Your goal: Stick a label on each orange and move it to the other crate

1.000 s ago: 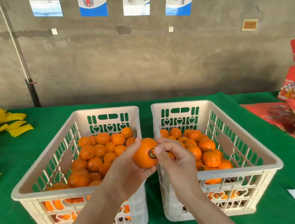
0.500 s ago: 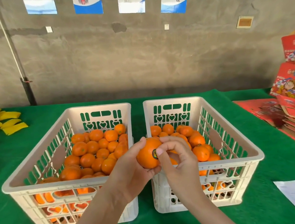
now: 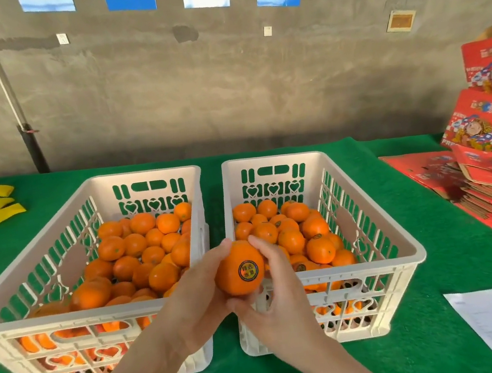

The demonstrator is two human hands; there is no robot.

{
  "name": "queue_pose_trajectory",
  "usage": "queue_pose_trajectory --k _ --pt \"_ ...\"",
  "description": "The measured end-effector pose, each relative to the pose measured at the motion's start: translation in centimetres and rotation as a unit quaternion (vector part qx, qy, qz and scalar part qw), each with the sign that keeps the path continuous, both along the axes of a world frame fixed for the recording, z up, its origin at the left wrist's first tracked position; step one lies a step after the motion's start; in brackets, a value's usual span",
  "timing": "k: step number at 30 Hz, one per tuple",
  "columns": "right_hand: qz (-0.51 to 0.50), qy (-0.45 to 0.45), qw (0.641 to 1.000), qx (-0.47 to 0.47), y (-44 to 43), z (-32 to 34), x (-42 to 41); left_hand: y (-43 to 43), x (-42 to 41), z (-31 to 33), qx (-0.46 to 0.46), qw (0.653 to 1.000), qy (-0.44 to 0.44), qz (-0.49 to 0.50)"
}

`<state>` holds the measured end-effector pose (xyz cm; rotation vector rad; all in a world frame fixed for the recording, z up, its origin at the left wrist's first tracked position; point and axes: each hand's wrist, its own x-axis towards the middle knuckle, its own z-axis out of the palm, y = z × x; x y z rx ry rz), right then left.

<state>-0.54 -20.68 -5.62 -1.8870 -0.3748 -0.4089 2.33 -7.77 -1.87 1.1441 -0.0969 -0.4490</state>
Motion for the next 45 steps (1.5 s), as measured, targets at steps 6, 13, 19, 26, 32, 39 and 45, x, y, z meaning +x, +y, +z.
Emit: queue_pose_trajectory --k 6,13,19,26,32,39,45 --pt "-0.034 -0.012 0.999 0.018 -3.0 1.2 2.2 -2.6 3.1 -1.1 0.255 0.926 -0.229 0.155" --pt "-0.156 0.133 0.976 -0.068 -9.6 3.5 15.8 -5.9 9.2 -4.1 0.632 0.659 -0.406 -0.021" --pt "-0.215 0.262 0.902 -0.269 -11.3 -1.3 25.1 -5.9 9.7 -4.5 0.644 0.671 -0.368 -0.009" --pt "-0.148 0.257 0.894 -0.336 -10.7 -5.3 27.6 -5.6 9.8 -4.9 0.605 0.716 -0.348 0.017" --pt "-0.199 0.198 0.934 -0.221 -10.0 -1.1 25.5 -5.5 9.8 -4.6 0.604 0.718 -0.346 0.009" --pt "-0.048 -0.113 0.992 0.0 -7.2 3.9 10.3 -5.7 9.7 -4.0 0.61 0.696 -0.38 0.009" --pt "0.193 0.182 0.922 -0.281 -6.3 -5.2 0.4 -5.4 8.2 -4.1 0.555 0.712 -0.423 0.071"
